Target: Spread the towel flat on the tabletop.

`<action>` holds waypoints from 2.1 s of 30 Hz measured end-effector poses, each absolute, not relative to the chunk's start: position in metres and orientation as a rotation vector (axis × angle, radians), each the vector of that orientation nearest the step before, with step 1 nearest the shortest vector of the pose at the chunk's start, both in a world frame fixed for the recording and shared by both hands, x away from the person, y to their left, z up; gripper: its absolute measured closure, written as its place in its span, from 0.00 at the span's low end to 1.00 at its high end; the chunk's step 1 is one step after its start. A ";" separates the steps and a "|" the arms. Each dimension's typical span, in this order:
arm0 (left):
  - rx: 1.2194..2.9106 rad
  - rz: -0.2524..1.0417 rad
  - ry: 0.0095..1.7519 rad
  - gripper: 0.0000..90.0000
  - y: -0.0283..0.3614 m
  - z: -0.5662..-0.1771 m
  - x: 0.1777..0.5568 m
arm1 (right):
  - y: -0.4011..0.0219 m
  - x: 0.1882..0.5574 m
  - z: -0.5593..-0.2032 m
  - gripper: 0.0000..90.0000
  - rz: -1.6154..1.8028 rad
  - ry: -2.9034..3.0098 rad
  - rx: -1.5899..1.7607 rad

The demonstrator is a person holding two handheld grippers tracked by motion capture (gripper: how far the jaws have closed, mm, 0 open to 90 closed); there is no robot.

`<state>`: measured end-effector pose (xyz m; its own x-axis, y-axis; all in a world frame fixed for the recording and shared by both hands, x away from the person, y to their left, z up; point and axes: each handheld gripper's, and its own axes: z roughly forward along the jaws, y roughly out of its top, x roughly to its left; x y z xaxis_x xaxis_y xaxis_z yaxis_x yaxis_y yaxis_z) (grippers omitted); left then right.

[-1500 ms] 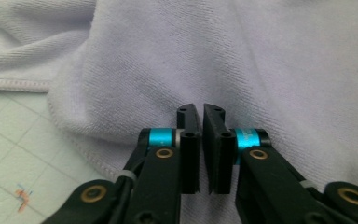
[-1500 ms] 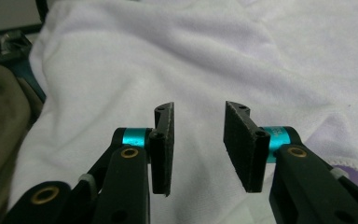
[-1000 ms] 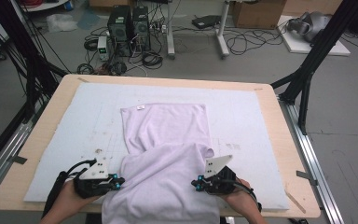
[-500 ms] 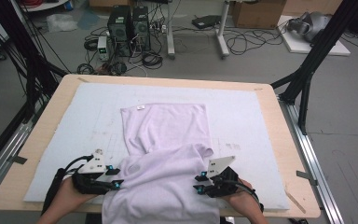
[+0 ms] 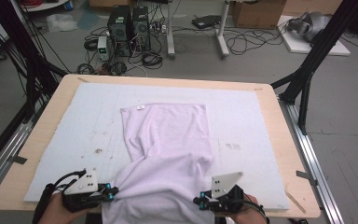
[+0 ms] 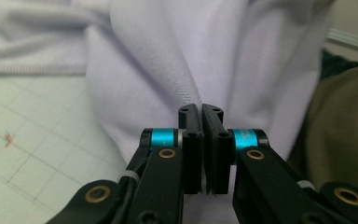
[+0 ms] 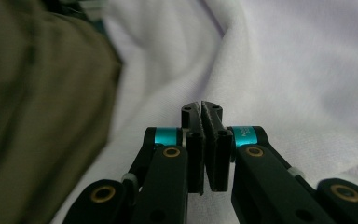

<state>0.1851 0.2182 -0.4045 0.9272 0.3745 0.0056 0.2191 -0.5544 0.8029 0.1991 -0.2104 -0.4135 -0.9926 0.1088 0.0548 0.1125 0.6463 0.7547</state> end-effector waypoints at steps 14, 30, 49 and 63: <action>2.281 0.186 0.505 0.68 0.196 -0.439 0.240 | -0.206 0.243 -0.432 0.69 -1.261 -2.899 -0.354; 2.165 0.288 0.556 0.77 0.233 -0.406 0.222 | -0.202 0.247 -0.442 0.72 -1.227 -2.906 -0.351; 2.136 0.341 0.785 0.80 0.201 -0.434 0.339 | -0.216 0.263 -0.439 0.64 -1.288 -2.928 -0.489; 2.194 0.395 0.857 0.97 0.210 -0.426 0.356 | -0.214 0.266 -0.442 0.63 -1.254 -2.942 -0.485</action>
